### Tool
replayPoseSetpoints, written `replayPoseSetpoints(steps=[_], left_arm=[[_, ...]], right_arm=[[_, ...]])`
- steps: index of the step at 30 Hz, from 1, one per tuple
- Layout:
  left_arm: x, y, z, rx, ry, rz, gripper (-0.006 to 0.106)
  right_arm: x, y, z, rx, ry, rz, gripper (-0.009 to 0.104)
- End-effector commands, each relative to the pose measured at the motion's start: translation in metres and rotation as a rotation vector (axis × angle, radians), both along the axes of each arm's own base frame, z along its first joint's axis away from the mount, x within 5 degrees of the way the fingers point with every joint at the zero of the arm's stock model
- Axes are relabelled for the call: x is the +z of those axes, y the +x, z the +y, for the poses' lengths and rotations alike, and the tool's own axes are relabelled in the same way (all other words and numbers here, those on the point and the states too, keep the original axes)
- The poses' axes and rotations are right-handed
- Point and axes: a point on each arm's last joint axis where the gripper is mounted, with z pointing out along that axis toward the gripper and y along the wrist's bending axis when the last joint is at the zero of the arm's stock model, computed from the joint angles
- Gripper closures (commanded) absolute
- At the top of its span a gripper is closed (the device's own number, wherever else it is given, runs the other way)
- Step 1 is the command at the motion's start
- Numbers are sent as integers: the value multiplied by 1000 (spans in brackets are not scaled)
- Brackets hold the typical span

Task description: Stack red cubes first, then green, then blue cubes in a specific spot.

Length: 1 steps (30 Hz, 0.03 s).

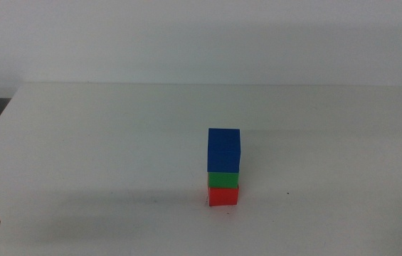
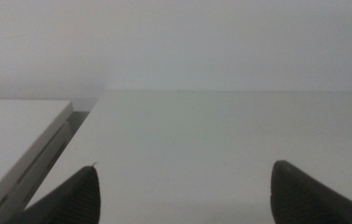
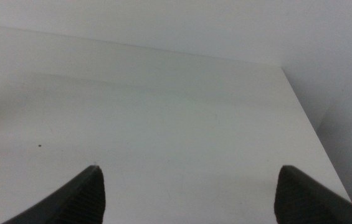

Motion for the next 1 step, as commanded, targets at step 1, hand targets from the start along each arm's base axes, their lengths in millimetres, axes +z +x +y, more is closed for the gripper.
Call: replayPoseSetpoints(steps=[1], left_arm=[[1, 0, 0, 0, 4, -17, 7]], right_arm=[[0, 0, 0, -1, -9, -9, 2]])
